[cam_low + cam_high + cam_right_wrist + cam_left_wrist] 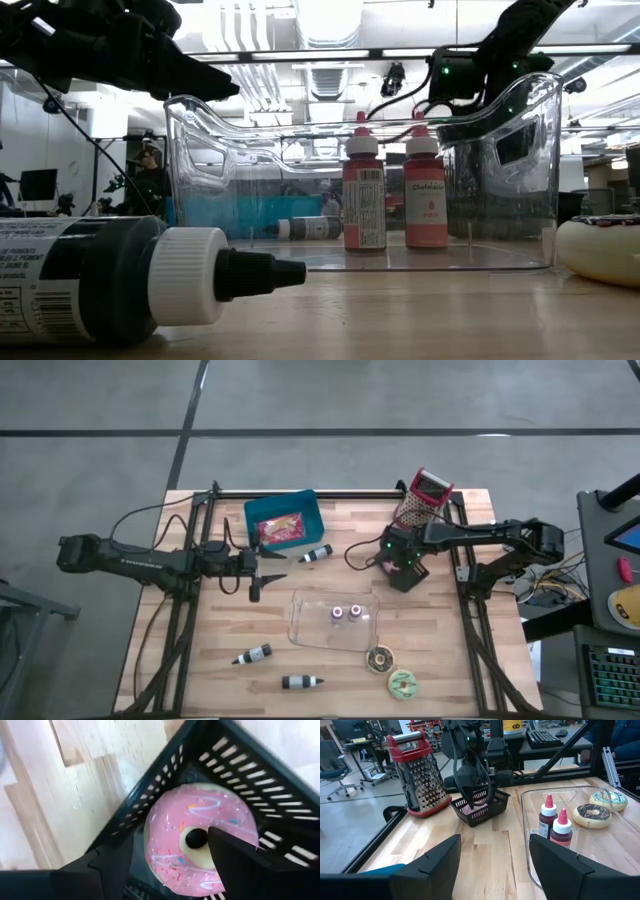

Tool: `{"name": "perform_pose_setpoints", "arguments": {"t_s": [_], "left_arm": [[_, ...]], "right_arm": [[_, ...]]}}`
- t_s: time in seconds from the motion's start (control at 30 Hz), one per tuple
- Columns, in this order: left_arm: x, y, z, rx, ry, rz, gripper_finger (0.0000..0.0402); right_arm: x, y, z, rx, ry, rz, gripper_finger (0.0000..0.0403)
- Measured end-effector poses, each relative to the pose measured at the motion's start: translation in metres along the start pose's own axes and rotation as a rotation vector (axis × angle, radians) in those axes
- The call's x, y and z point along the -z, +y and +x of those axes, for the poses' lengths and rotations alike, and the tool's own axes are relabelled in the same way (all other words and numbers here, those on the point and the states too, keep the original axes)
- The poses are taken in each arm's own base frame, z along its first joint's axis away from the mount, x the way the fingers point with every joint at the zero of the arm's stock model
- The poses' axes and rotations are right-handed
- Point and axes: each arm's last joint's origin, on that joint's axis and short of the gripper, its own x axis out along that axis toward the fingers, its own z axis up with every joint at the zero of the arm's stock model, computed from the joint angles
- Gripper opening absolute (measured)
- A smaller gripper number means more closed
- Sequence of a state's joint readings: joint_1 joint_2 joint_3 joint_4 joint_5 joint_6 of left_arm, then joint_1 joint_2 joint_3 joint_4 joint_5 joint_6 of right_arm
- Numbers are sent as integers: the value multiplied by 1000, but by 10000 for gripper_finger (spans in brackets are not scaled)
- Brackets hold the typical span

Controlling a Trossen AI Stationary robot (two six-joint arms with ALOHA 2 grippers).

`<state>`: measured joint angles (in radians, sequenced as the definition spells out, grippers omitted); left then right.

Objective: Pick & Place Food Item
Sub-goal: Put the top black food coloring bottle into the transparent bin

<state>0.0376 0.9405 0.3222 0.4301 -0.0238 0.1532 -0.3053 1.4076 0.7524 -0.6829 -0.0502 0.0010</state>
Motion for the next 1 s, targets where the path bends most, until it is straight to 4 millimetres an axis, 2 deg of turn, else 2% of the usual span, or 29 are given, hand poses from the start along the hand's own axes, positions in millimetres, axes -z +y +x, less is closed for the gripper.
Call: {"name": "perform_pose_setpoints", "arguments": {"t_s": [0.47, 0.73, 1.0], "left_arm": [[0, 0, 0, 0, 0, 0, 239], [0, 0, 0, 1, 4, -3, 239], [6, 2, 2, -46, 83, -179, 239]], "right_arm": [[-14, 4, -26, 36, -95, -22, 242], [-24, 16, -43, 83, -147, -90, 242], [-36, 26, -59, 105, -214, -132, 242]]}}
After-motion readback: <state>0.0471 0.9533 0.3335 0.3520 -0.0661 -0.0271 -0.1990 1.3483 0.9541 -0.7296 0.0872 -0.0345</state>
